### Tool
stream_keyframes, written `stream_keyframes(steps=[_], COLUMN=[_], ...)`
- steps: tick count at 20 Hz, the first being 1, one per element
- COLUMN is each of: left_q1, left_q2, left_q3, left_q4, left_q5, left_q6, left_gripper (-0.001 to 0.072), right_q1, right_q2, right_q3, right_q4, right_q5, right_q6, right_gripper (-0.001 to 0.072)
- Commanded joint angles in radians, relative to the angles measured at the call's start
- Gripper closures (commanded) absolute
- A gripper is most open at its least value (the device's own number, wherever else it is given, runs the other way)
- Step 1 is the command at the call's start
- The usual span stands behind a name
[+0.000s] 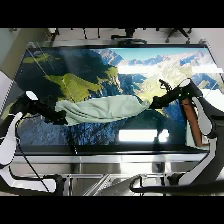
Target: Fold the shirts.
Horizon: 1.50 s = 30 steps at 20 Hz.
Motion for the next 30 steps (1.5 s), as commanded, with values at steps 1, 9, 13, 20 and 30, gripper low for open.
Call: stream_keyframes(steps=[1, 9, 13, 20, 30], left_q1=[0.002, 0.063, 0.148, 0.351, 0.003], left_q2=[0.104, 0.542, 0.752, 0.78, 0.175], left_q3=[0.013, 0.526, 0.718, 0.83, 0.603], left_q4=[-0.055, -0.395, -0.377, -0.3, -0.159], left_q5=[-0.05, -0.073, 0.146, 0.039, 0.11], left_q6=[0.034, 0.022, -0.01, -0.014, 0.015], left_gripper=[0.0691, 0.0691, 0.0691, 0.0691, 0.0691], right_q1=[0.015, -0.126, -0.261, -0.381, -0.082], right_q2=[0.036, 0.512, 0.779, 0.93, 0.37], right_q3=[0.004, 0.288, 0.331, 0.33, 0.163], right_q4=[0.19, 0.674, 0.637, 0.494, 0.326], right_q5=[0.108, 0.008, -0.203, -0.254, -0.201], right_q6=[-0.047, -0.098, -0.096, -0.1, -0.136], right_gripper=[0.0692, 0.0692, 0.0692, 0.0692, 0.0692])
